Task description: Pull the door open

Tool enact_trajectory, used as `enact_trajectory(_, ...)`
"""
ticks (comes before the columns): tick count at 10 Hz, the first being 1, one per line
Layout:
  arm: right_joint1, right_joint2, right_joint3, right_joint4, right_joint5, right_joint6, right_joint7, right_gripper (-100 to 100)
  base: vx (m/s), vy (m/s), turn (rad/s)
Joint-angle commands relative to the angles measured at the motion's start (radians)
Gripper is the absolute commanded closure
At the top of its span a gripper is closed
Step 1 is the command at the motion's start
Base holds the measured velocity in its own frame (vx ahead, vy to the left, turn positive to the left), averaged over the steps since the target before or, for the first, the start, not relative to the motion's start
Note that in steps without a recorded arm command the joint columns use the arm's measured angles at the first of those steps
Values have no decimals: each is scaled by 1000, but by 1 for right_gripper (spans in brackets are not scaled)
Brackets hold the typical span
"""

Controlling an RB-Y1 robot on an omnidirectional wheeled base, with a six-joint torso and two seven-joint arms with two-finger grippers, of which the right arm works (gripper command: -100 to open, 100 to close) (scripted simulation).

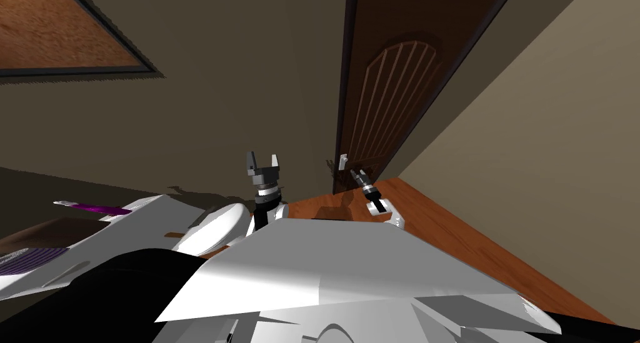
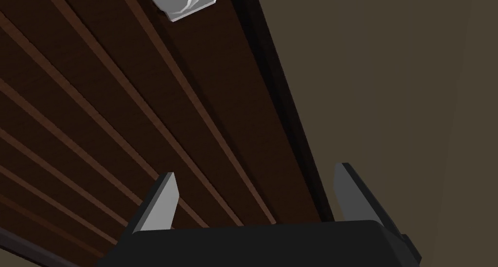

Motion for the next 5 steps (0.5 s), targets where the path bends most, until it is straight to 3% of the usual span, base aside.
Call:
enact_trajectory(1,-18,-8,4,37,21,9,33,-100,94,-12,16)
enact_trajectory(5,-66,-28,7,137,66,18,104,-100,93,-19,13)
